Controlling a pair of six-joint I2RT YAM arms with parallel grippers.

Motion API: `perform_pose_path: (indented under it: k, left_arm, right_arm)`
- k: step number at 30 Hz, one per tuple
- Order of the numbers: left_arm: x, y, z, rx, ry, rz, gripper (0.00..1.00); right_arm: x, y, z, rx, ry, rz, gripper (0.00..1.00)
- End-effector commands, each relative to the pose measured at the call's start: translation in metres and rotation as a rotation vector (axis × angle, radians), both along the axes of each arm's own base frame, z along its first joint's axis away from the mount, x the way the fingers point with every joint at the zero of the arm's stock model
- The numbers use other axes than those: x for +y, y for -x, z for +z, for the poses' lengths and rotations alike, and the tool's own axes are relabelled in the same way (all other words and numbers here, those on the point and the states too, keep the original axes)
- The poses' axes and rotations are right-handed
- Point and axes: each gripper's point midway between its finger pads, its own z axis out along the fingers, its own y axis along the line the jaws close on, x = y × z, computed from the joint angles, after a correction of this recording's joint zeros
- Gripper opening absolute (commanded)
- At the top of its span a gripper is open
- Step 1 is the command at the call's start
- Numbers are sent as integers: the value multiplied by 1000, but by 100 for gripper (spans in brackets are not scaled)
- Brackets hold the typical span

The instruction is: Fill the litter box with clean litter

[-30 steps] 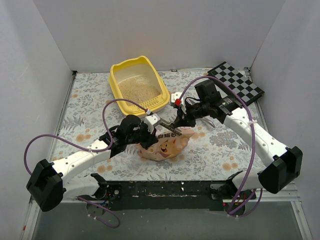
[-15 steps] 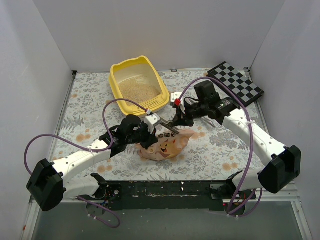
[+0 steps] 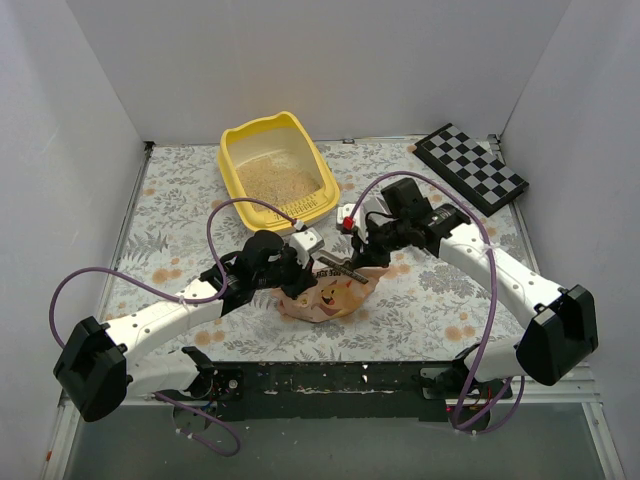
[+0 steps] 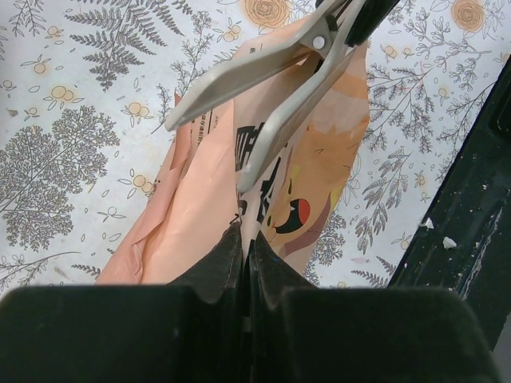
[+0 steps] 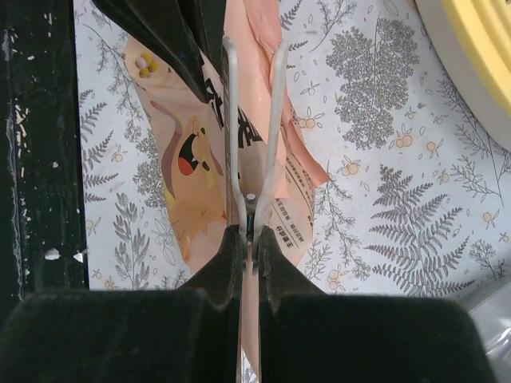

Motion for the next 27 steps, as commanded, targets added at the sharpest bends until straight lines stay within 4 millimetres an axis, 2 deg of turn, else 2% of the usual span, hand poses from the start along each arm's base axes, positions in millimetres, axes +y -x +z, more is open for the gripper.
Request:
perform_pose_path:
  k: [1, 9, 19, 27]
  left_arm:
    - [8, -3, -1, 2, -37, 36, 0]
    - [9, -5, 1, -5, -38, 44, 0]
    - [11, -5, 3, -14, -36, 52, 0]
    - [11, -7, 1, -9, -47, 60, 0]
  right_arm:
    - [-22, 2, -13, -26, 132, -34, 1]
    - [-33, 16, -30, -33, 293, -7, 1]
    - [-48, 19, -56, -32, 409, -44, 1]
    - [-58, 14, -64, -77, 481, -83, 1]
